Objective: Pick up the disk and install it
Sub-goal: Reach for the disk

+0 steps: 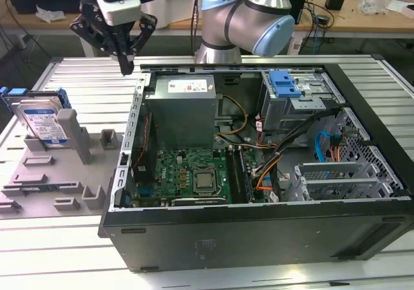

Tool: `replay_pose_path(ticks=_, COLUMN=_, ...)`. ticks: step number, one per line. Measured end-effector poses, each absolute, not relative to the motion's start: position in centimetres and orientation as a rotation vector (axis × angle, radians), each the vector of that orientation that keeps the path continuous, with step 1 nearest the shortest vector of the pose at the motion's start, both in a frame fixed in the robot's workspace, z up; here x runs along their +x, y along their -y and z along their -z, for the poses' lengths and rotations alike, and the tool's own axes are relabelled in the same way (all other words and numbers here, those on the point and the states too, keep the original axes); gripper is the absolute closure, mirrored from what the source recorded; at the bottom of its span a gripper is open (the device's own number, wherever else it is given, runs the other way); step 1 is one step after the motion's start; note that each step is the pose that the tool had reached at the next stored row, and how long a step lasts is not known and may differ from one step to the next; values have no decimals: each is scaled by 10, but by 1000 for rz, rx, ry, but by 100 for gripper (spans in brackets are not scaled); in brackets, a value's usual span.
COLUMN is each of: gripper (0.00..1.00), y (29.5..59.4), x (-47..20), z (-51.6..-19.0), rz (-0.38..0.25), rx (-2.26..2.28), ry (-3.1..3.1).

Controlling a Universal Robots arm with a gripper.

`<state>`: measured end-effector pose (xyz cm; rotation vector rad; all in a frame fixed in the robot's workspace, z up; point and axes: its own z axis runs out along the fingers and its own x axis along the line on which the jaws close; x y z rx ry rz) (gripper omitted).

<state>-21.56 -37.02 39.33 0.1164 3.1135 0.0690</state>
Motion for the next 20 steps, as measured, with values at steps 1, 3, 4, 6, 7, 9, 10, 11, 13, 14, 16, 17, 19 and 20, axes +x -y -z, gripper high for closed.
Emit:
replay_pose_path(ticks=1, gripper=89, y=370, x=-218, z=-393, rz=-69, rx=116, ry=-3113)
replay_pose_path(ticks=3, gripper=89, y=368, x=-225, z=-393, rz=-69, rx=117, ry=-3113)
replay_pose_path(ticks=4, gripper=89, y=367, x=-231, z=-393, rz=-69, rx=117, ry=-3113)
replay_pose_path(ticks=6, gripper=89, y=366, x=-238, z=-393, rz=-69, rx=117, ry=-3113)
replay_pose_path(ticks=7, gripper=89, y=365, x=-242, z=-393, rz=-69, rx=117, ry=-3113)
replay_pose_path(ticks=9, gripper=89, y=364, x=-247, z=-393, rz=-69, rx=116, ry=-3113)
replay_pose_path(ticks=10, gripper=89, y=364, x=-256, z=-393, rz=-69, rx=117, ry=-3113)
replay_pose_path(ticks=11, gripper=89, y=363, x=-262, z=-393, rz=-69, rx=117, ry=-3114)
replay_pose_path(ticks=13, gripper=89, y=363, x=-268, z=-393, rz=-69, rx=116, ry=-3113)
replay_pose_path(ticks=14, gripper=89, y=363, x=-272, z=-393, rz=-69, rx=116, ry=-3113)
replay_pose_path(ticks=16, gripper=89, y=362, x=-281, z=-393, rz=-69, rx=117, ry=-3114)
replay_pose_path(ticks=17, gripper=89, y=362, x=-288, z=-393, rz=-69, rx=116, ry=-3113)
replay_pose_path(ticks=19, gripper=89, y=362, x=-303, z=-393, rz=-69, rx=117, ry=-3114)
replay_pose_path(ticks=20, gripper=89, y=362, x=-308, z=-393, rz=-69, rx=117, ry=-3113)
